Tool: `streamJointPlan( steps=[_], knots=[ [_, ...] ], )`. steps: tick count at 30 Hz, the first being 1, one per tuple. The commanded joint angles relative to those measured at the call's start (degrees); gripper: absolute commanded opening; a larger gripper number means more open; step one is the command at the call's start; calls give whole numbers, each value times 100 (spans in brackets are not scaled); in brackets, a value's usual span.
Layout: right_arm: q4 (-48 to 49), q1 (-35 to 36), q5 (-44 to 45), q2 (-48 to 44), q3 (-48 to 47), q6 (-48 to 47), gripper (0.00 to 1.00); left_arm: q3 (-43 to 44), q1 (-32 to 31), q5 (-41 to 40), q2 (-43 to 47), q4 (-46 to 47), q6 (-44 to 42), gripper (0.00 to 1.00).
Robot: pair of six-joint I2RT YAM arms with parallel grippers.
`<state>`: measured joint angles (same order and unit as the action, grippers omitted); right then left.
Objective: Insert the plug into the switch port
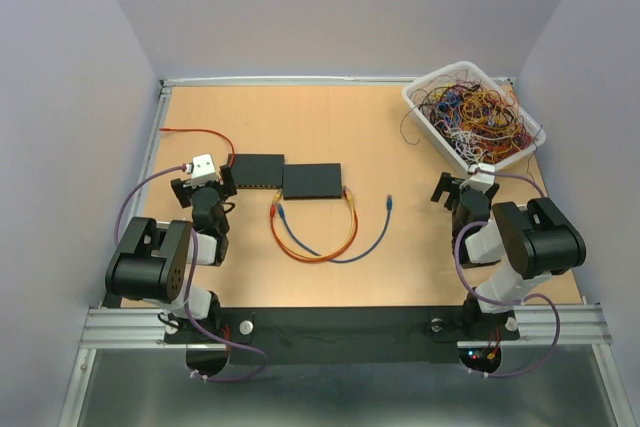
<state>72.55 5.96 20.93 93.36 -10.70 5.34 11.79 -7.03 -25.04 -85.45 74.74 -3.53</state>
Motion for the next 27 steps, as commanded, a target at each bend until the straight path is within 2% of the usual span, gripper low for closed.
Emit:
streamJointPlan(
  steps=[1, 23, 25, 26, 27],
  knots=[
    [760, -42, -1, -64, -90, -42, 100, 86, 8, -10, 134, 1763, 19, 99],
    [751, -42, -35, -309, -11, -95, 100, 78, 8, -19, 125, 1763, 28, 99],
    [281, 28, 330, -633, -150, -87, 100, 78, 8, -19, 134, 1763, 19, 99],
    [-210, 55, 550, -913, -291, -34, 100, 78, 8, -10, 134, 1763, 19, 99],
    [-1112, 55, 692, -1560, -493, 80, 100, 86, 8, -19, 134, 1763, 19, 99]
  ],
)
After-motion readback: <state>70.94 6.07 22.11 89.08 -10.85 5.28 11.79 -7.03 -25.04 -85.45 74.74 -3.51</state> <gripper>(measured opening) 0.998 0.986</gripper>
